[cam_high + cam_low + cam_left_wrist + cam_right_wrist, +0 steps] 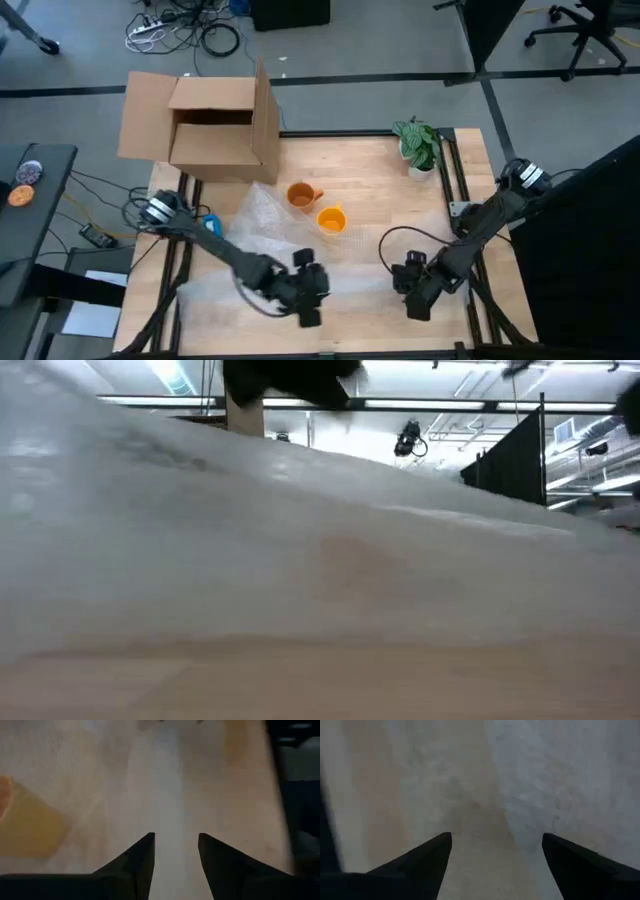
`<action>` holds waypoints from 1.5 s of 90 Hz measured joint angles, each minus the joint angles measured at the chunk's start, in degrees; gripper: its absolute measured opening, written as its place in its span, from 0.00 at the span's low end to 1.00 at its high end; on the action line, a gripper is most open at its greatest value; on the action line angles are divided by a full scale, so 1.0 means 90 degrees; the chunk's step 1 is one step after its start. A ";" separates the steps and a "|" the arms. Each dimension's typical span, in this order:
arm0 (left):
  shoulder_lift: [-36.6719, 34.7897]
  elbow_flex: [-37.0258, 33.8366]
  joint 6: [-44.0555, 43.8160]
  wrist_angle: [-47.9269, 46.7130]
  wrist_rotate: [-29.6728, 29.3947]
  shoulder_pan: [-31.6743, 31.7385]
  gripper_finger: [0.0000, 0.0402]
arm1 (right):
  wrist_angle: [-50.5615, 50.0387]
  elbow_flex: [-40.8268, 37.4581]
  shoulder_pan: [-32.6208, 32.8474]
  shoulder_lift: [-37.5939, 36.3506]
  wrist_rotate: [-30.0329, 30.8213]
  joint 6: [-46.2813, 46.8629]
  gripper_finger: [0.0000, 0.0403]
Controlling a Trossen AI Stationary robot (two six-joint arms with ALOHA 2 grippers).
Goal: Wrap mug
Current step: Wrap the yellow mug using the transparent bubble wrap
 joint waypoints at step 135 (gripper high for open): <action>0.1196 0.1913 0.0971 -0.2428 -0.0840 0.1514 0.34 | 0.3696 -0.0730 0.0541 -0.0122 0.1059 -0.1127 0.73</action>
